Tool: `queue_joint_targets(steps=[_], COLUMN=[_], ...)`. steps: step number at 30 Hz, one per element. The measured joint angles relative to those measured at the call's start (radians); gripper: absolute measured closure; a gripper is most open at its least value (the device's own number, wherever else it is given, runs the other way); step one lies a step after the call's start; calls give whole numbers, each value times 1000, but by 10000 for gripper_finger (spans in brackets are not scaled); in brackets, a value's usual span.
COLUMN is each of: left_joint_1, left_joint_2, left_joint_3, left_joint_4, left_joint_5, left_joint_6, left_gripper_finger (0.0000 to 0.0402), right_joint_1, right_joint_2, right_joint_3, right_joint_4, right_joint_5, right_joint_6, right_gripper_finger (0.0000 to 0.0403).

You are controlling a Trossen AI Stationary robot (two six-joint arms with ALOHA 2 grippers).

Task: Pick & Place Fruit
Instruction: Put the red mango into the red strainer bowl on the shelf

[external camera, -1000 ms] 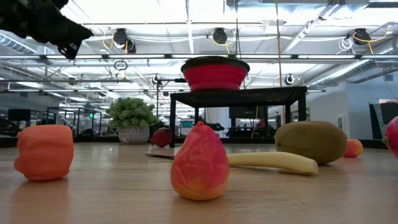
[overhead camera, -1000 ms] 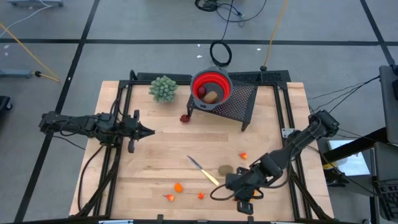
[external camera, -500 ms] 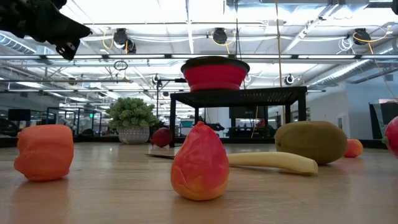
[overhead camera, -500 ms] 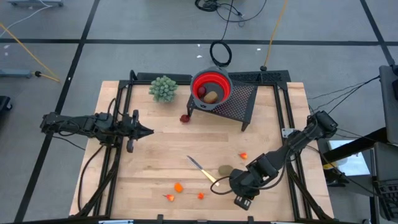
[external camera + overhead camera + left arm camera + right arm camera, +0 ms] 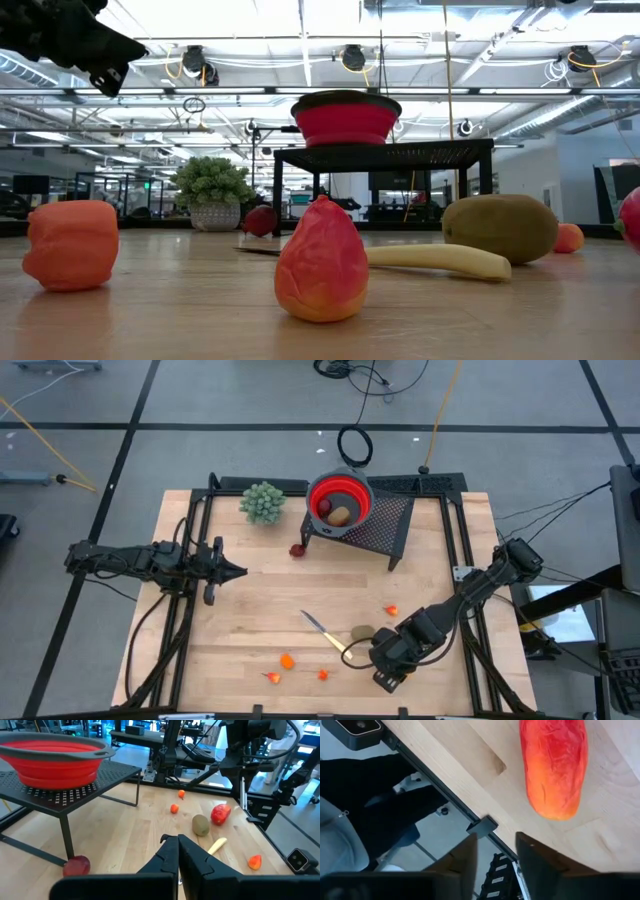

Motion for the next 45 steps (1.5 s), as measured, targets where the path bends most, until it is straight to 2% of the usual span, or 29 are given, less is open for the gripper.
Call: queue_joint_targets(steps=[7,13,18,21,27,32,37,45], left_joint_1=[0,0,0,0,0,0,0,0], left_joint_2=[0,0,0,0,0,0,0,0], left_joint_3=[0,0,0,0,0,0,0,0], left_joint_4=[0,0,0,0,-1,-1,-1,-2], left_joint_5=[0,0,0,0,0,-1,0,0], left_joint_6=[-2,-4,-4,-4,-21,-22,-22,-24], left_gripper_finger=[382,385,399,394,381,393,396,383], right_joint_1=[0,0,0,0,0,0,0,0], right_joint_2=[0,0,0,0,0,0,0,-1], right_joint_3=[0,0,0,0,0,0,0,0], right_joint_4=[-1,-19,-33,-32,-68,-71,-65,19], right_joint_5=[1,11,84,112,117,109,108,108], right_joint_6=[-14,-44,-48,-72,-109,-169,-164,-226], right_gripper_finger=[168,121,119,124,127,128,128,128])
